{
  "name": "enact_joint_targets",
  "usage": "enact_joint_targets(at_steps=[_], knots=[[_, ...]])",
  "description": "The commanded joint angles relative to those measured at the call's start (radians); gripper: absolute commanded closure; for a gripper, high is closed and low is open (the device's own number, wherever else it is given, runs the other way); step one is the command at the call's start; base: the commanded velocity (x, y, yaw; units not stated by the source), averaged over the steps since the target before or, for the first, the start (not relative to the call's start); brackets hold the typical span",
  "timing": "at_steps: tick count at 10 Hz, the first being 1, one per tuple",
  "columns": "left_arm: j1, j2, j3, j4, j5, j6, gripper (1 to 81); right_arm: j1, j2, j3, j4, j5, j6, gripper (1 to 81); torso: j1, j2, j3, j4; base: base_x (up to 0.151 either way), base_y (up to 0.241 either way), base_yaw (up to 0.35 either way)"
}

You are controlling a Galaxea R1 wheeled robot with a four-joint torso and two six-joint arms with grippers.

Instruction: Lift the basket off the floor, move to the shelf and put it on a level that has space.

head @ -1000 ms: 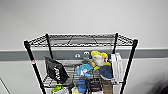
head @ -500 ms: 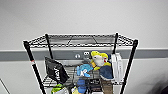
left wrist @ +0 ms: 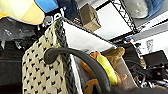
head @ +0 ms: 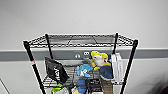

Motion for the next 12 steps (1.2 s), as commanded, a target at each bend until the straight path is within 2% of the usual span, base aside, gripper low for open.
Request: enact_joint_targets(at_steps=[1, 12], knots=[[-0.177, -0.083, 0.137, 0.016, 0.005, 0.000, 81.1, 0.161, -0.088, 0.144, 0.003, 0.002, 0.004, 81.1, 0.000, 0.000, 0.000, 0.000, 0.000, 0.000, 0.000], [-0.278, -0.218, 0.385, 0.016, 0.001, -0.008, 81.1, 0.258, -0.257, 0.400, 0.009, 0.029, 0.016, 81.1, 0.000, 0.000, 0.000, 0.000, 0.000, 0.000, 0.000]])
